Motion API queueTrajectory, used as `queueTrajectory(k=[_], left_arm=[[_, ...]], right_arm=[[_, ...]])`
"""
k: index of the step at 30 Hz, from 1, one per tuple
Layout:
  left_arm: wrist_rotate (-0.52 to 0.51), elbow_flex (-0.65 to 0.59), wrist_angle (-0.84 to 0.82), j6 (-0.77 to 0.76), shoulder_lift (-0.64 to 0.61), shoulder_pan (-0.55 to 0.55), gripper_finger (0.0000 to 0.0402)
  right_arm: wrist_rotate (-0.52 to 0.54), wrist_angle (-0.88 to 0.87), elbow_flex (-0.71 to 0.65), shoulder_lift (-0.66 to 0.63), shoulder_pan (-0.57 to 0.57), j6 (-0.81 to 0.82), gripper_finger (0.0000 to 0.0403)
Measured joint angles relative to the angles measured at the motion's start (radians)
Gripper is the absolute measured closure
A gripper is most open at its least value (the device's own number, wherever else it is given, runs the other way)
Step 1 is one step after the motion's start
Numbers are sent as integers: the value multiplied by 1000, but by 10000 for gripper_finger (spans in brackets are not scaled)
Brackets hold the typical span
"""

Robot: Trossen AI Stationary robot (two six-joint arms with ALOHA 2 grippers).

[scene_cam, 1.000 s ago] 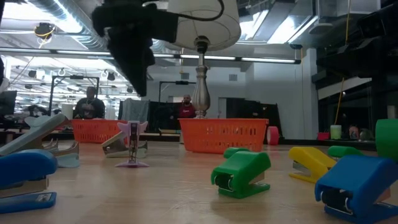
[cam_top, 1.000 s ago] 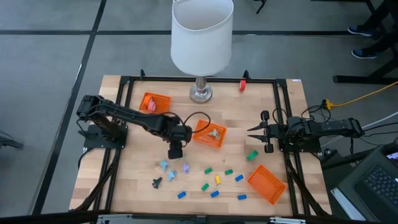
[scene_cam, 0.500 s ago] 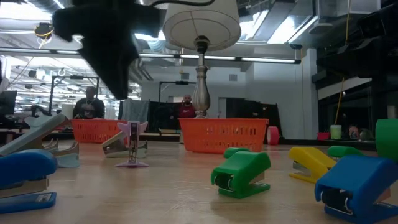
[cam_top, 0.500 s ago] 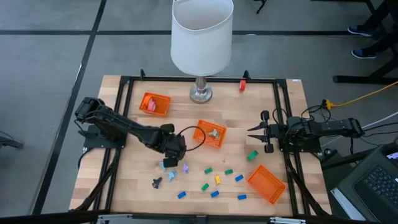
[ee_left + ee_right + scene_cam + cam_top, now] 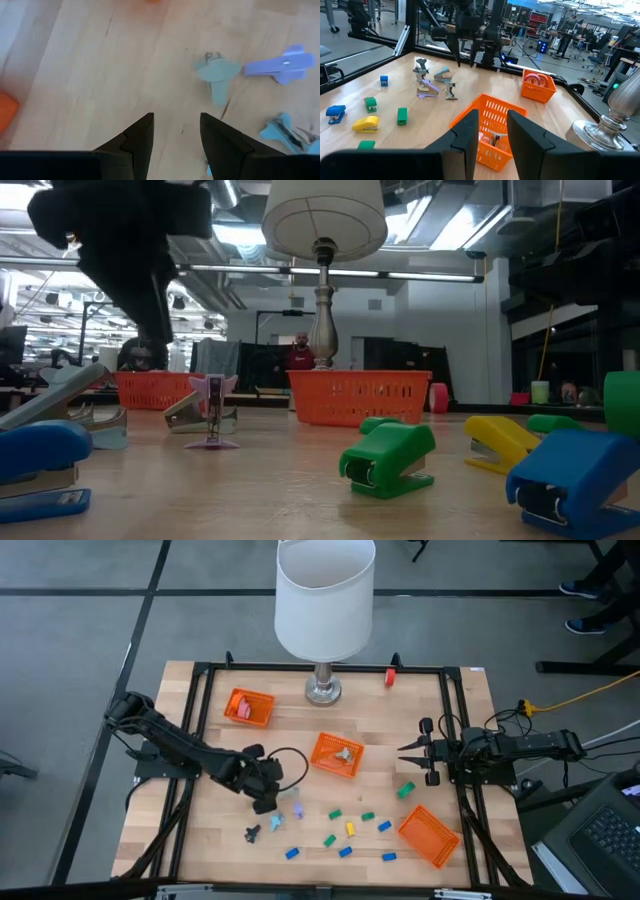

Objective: Pick and place Stapler, Stapler remover, tape
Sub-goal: Put the gray staple remover into the middle orange bin

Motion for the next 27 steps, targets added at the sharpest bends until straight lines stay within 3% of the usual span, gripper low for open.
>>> queueTrajectory(k=[9,15,21,27], left_arm=[[3,-122,190,-49,2,-6,246],[-5,-143,210,-102,2,-6,246],[25,-175,373,-109,38,-6,246],[69,-175,418,-82,86,-6,243]], right_arm=[[0,0,0,0,0,0,297],[0,0,0,0,0,0,297],[0,0,0,0,0,0,297],[0,0,0,0,0,0,297]])
